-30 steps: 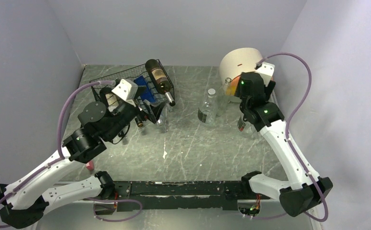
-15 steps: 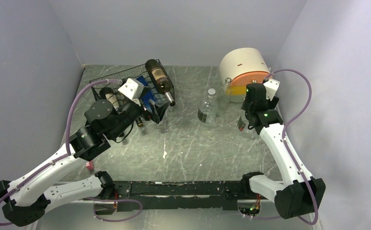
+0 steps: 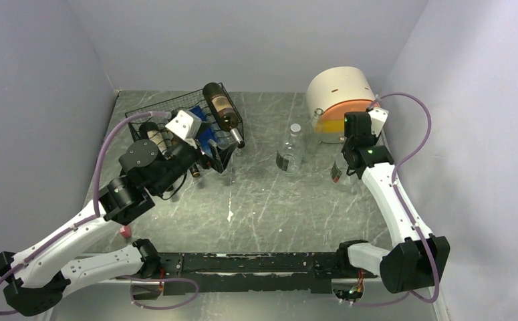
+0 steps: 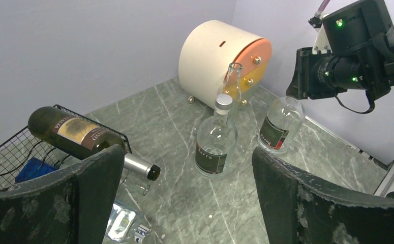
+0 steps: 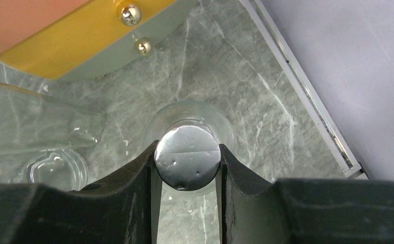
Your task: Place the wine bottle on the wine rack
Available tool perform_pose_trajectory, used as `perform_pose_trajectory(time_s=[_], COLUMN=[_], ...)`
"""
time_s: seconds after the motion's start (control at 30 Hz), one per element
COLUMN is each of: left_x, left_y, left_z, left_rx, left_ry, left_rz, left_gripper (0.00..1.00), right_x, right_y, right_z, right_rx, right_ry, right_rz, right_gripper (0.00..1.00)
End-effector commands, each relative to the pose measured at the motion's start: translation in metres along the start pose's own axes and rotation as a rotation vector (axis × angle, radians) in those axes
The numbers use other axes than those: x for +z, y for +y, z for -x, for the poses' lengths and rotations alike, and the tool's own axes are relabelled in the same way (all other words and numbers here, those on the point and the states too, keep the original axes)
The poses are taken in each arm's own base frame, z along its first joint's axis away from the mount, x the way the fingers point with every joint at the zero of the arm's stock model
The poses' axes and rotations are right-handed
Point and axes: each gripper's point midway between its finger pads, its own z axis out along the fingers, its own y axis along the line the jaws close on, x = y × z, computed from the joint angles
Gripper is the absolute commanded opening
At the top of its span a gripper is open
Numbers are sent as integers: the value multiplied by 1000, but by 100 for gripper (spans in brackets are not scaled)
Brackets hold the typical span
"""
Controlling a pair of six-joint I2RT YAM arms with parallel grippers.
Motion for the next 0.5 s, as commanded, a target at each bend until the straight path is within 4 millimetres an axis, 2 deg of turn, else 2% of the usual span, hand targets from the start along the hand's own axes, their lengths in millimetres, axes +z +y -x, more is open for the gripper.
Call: perform_pose_trajectory(time_s=[0.0, 0.13, 0.47], left_x=[2, 8, 24], left_y=[6, 11, 24], left_z=[0, -3, -26], left_rx=[-3, -2, -33], left_ry=[-26, -19, 40], left_rz=[34, 73, 173], left_gripper=[99, 99, 99], right_x=[-18, -40, -92], right_y=[1, 7, 75], right_z=[4, 3, -29], right_rx=[-5, -19, -203], right_ry=[27, 42, 133], right_rz=[31, 86, 452], right_gripper=[9, 5, 2])
